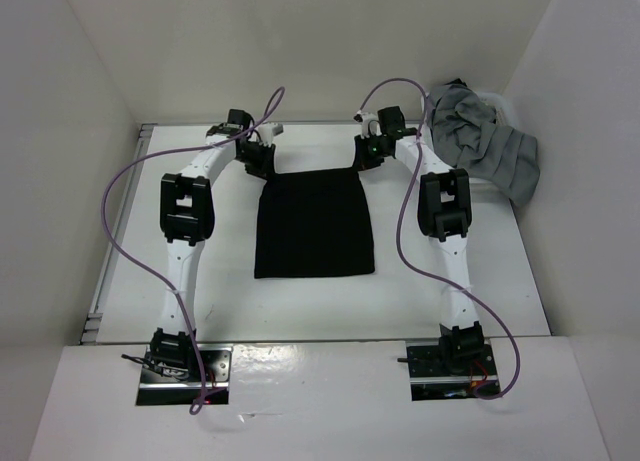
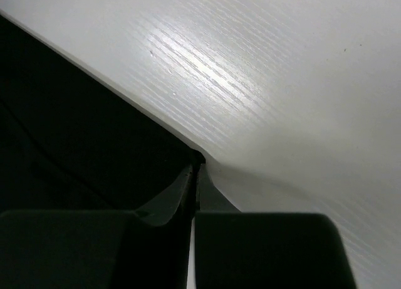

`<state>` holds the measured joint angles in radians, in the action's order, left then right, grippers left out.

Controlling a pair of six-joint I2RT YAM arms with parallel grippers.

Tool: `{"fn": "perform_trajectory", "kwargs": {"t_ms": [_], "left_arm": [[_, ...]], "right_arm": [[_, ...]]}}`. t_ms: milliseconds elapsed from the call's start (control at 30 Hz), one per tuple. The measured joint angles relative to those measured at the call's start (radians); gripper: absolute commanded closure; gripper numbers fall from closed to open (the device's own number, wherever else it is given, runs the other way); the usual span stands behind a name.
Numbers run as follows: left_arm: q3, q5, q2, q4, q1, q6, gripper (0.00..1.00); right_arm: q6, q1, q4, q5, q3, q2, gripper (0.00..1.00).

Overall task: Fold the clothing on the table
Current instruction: Fold the skirt

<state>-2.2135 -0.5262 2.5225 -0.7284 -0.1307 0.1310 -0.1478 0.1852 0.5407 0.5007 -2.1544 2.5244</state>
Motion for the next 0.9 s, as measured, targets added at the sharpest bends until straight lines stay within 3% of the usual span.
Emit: {"fn": "perform_trajectory", "kwargs": {"t_ms": [67, 533, 733, 900], "left_arm": [[0.0, 0.003, -0.001, 0.001, 0.0, 0.001, 1.0], [-0.161, 0.023, -0.002, -0.04, 0.051, 0.0, 1.0], [-0.367, -0.014, 0.021, -0.123, 0.067, 0.003, 1.0], [-0.655, -0.078, 0.141, -0.264, 0.068, 0.043, 1.0]], "right_arm": [[0.0, 0.0, 0.0, -0.004, 0.0, 0.0, 1.0], [0.011, 0.0, -0.002, -0.043, -0.006, -0.003, 1.0], [0.032, -0.001, -0.005, -0.06, -0.068, -0.004, 1.0], [0.043, -0.011, -0.002, -0.063, -0.079, -0.041, 1.0]]}}
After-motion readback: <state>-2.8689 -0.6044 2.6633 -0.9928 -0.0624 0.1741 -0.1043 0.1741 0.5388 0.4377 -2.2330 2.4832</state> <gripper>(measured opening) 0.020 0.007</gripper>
